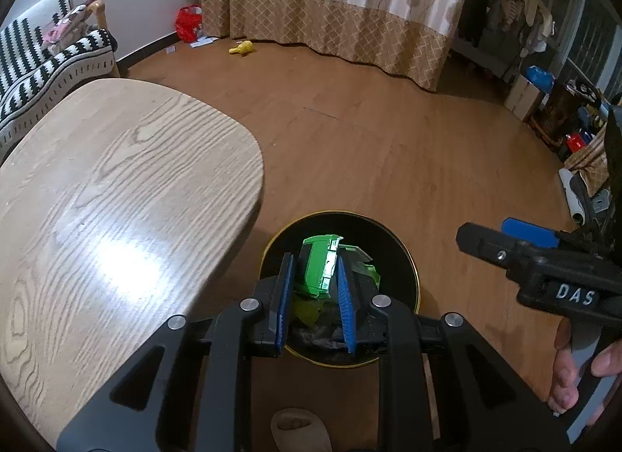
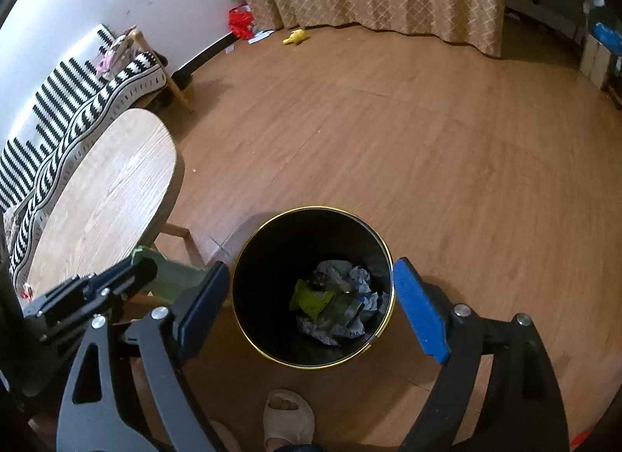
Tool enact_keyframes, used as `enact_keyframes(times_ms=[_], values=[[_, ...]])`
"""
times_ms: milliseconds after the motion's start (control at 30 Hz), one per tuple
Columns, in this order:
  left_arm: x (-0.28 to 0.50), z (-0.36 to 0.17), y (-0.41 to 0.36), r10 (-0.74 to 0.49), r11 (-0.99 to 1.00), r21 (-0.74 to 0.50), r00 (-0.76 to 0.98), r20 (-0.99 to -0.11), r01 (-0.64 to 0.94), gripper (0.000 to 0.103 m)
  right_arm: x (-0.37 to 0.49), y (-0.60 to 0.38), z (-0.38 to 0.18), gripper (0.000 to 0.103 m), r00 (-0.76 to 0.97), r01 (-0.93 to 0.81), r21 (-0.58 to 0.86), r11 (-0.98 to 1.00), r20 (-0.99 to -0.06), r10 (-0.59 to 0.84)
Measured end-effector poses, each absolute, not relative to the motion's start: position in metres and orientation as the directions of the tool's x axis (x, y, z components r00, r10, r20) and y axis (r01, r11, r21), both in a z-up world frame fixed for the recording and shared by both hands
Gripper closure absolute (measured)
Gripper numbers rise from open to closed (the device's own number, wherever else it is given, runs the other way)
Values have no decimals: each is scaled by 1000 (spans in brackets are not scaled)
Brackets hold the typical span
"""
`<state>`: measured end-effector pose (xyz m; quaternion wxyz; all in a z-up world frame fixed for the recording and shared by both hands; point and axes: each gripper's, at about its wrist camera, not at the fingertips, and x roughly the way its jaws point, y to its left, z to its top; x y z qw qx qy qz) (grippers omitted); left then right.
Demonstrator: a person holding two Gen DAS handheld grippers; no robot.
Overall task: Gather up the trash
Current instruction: 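Open the right tool to drop the booklet while the left tool releases the green tray, then swing both tools back over the table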
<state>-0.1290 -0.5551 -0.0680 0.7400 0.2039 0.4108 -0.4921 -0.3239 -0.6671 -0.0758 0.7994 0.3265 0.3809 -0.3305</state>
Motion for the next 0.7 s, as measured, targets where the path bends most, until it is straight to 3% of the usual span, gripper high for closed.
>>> enact_keyframes(times_ms=[200,233,333,400,700], values=[[-133,-76,-567,-560,417,-112,158,-813,902,82,-332,-673,-74,17,501,787,290,545,-816,-289],[-134,-78,-569,-561,418,-106,164,-811,902,76,-333,-674,-73,17,502,788,293,541,-814,-291],[-134,-79,-570,-572,426,-106,177,-801,898,39,-337,-675,-74,17,506,789,299,536,-811,-293],[-136,-78,-571,-581,420,-113,171,-795,901,38,-339,-676,-75,16,510,790,306,532,-810,-291],[-126,-63,-556,-594,454,-97,219,-774,886,11,-335,-675,-71,16,521,778,311,547,-805,-284]])
